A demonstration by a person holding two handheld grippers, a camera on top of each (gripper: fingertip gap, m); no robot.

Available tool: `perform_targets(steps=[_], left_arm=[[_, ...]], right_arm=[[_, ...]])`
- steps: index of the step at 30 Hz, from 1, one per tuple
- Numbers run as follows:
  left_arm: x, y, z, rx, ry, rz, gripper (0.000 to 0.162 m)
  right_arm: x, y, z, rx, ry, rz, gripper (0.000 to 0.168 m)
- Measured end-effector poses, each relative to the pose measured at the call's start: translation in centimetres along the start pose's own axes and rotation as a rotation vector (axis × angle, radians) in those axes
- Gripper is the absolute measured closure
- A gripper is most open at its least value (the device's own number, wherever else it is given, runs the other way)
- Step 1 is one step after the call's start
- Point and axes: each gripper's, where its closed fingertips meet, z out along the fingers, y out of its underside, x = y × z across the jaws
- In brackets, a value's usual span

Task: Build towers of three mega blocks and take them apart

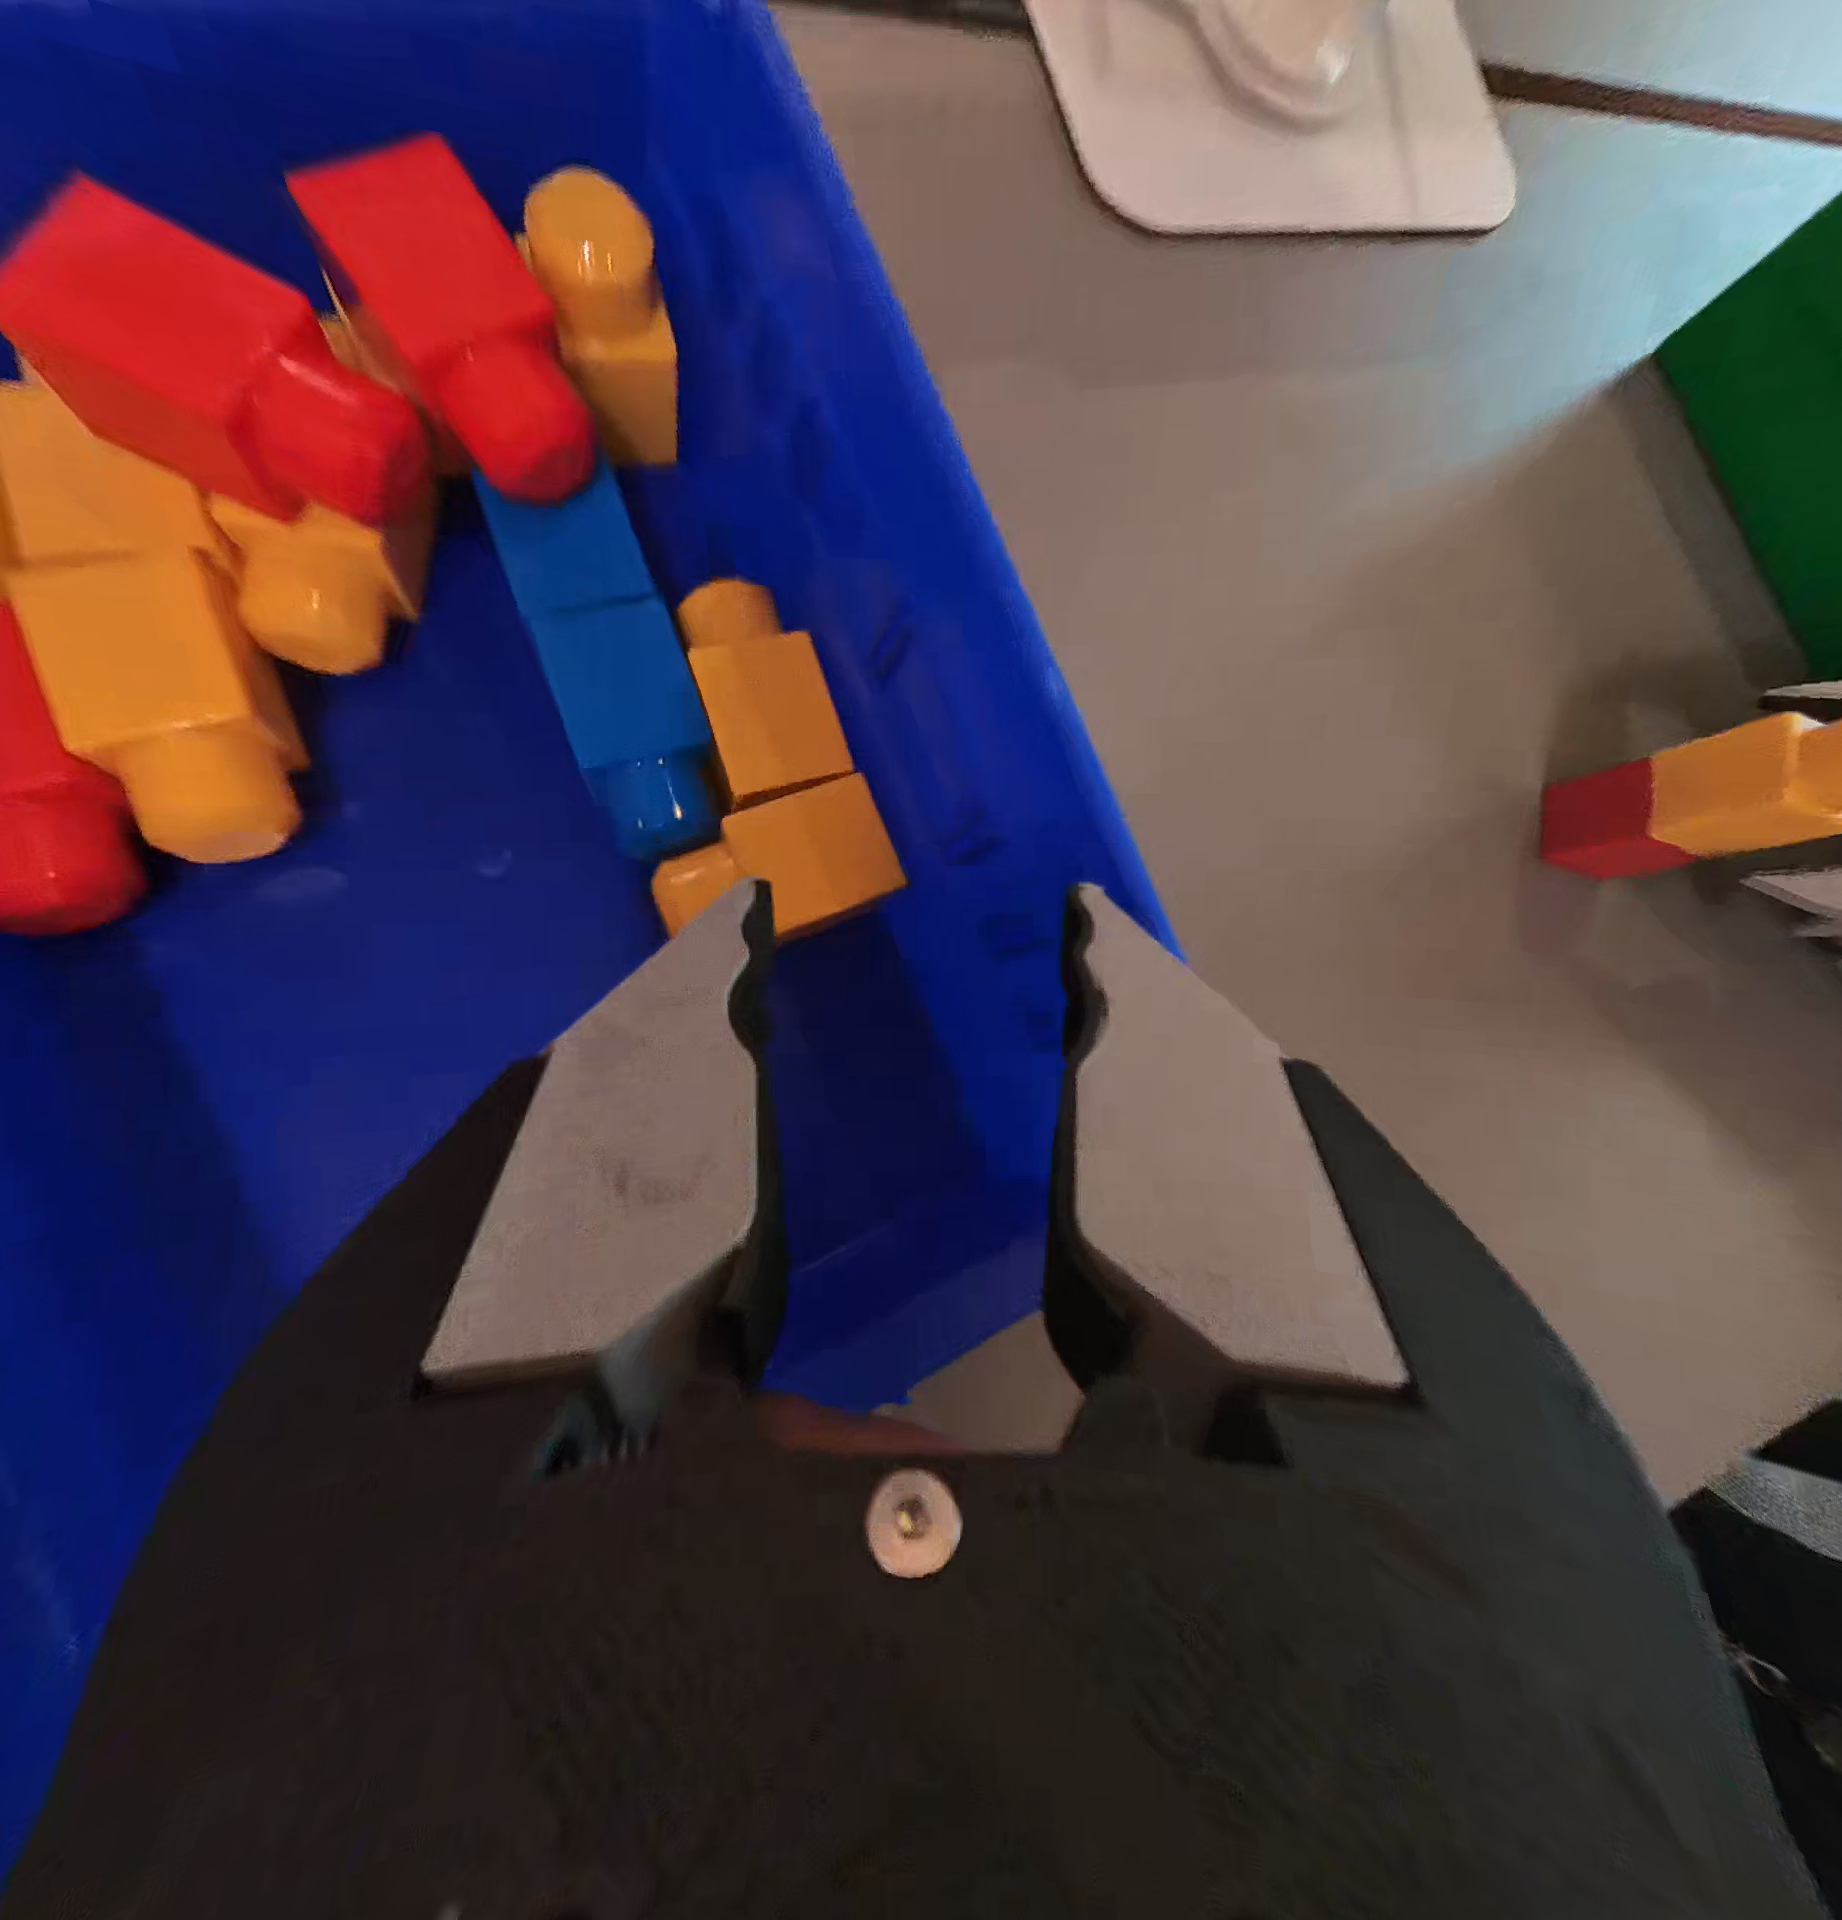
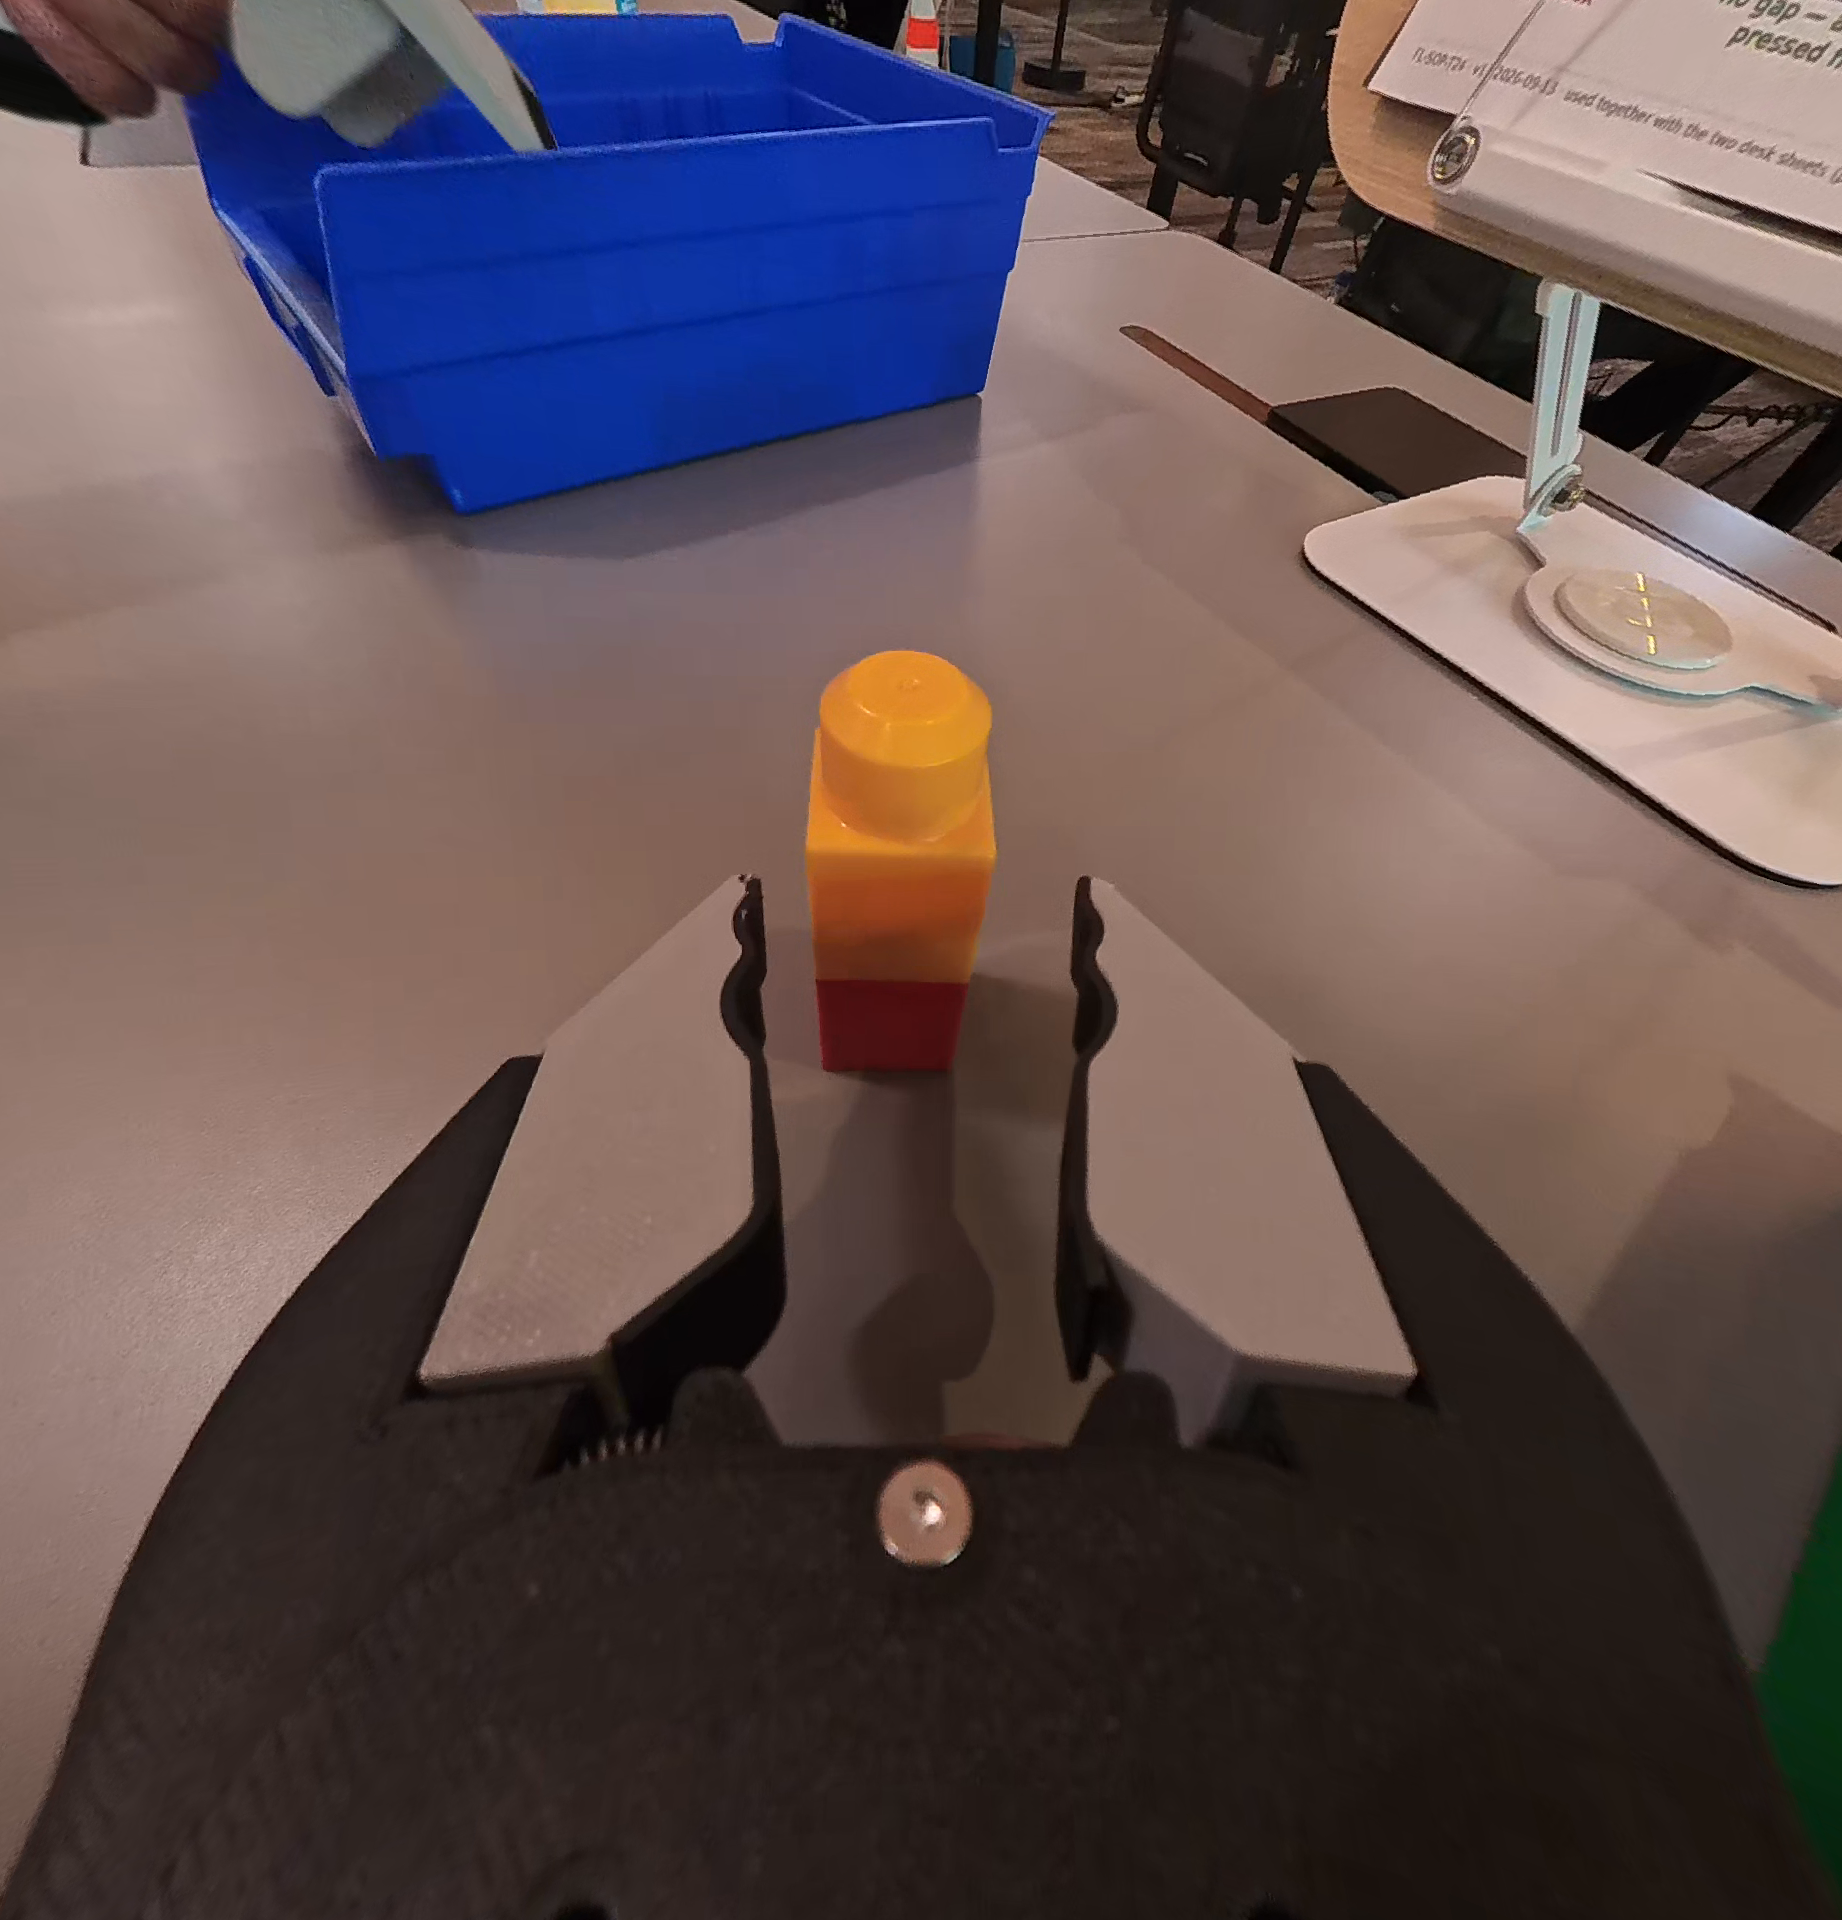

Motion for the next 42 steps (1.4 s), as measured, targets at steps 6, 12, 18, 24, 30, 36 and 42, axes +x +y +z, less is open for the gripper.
perform_targets(steps=[6, 12, 18, 24, 30, 36, 42], left_arm=[[-3.6, 2.1, 4.1, -0.151, -0.051, -0.065, 0.104], [-3.7, 2.5, 5.1, -0.145, -0.004, -0.103, 0.100], [-7.1, 3.7, 2.2, -0.204, -0.127, -0.098, 0.101], [-7.1, 3.0, -0.7, -0.147, -0.120, -0.054, 0.109], [-6.2, 3.0, -2.0, -0.200, -0.202, 0.369, 0.113], [-8.7, 4.7, -1.3, -0.401, -0.393, 0.660, 0.119], [-10.0, 5.0, -0.4, -0.528, -0.451, 0.902, 0.117]], right_arm=[[0.0, -0.1, -0.1, 0.008, -0.009, 0.013, 0.112], [0.1, 0.0, 0.0, 0.004, -0.019, 0.026, 0.112], [-0.1, 0.1, 0.0, -0.002, -0.022, 0.019, 0.113], [-0.4, 0.1, 0.1, -0.007, -0.029, 0.013, 0.113], [-0.5, 0.1, 0.0, -0.004, -0.032, 0.015, 0.113], [-0.5, 0.0, 0.0, -0.001, -0.033, 0.020, 0.113], [-0.5, 0.0, 0.0, 0.004, -0.047, 0.042, 0.113]])
